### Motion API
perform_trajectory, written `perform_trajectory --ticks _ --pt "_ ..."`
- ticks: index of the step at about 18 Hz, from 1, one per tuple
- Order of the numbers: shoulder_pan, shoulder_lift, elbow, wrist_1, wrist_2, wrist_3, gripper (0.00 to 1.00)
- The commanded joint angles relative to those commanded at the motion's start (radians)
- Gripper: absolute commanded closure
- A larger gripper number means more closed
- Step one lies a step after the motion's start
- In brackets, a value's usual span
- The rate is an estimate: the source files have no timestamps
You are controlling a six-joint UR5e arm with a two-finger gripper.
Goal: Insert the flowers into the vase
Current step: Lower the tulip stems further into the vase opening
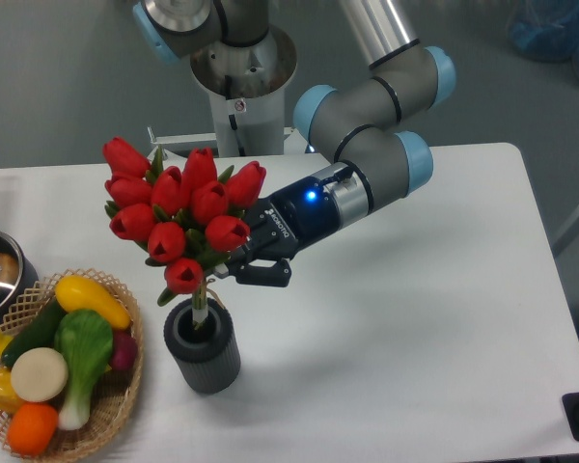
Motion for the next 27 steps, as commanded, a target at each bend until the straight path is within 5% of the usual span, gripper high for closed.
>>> perform_trajectory --ticks 27 --pt "-0.009 -0.011 -0.029 0.000 0.028 0.002 0.79"
